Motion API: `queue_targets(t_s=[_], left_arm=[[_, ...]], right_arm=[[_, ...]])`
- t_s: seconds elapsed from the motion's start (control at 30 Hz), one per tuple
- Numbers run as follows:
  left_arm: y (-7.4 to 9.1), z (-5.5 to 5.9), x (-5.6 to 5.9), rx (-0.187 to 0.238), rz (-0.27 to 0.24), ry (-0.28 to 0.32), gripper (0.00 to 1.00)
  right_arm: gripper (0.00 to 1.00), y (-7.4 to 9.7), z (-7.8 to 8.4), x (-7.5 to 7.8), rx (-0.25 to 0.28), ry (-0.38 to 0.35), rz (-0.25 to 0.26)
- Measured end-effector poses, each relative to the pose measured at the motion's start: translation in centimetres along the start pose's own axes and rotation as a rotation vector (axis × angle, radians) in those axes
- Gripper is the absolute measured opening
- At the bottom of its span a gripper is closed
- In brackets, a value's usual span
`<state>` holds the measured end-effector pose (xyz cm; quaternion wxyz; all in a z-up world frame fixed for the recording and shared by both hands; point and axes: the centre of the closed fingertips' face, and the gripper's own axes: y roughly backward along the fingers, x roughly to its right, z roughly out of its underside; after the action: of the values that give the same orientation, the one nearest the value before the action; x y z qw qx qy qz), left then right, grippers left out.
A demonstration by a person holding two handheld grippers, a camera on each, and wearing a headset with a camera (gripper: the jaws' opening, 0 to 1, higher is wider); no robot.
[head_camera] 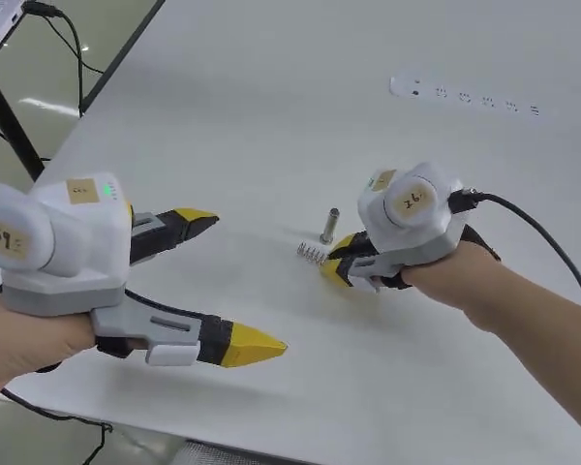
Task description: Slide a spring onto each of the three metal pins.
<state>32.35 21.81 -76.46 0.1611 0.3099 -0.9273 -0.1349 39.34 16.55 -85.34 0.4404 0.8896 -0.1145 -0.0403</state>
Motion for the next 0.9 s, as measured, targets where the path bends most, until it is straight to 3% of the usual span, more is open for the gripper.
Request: queue_targets(t_s=[0.57, 0.9], left_arm=[[-1.6, -0.4, 1.3, -0.015, 0.026, -0.021, 0.96], [-2.8, -0.6, 2.1, -0.004, 0.052, -0.003, 0.89]], right_arm=[[0.08, 5.3, -1.4, -1.5, 0.043, 0.085, -0.010], [0.08, 8.1, -0.3, -3.0, 0.041, 0.153, -0.016]])
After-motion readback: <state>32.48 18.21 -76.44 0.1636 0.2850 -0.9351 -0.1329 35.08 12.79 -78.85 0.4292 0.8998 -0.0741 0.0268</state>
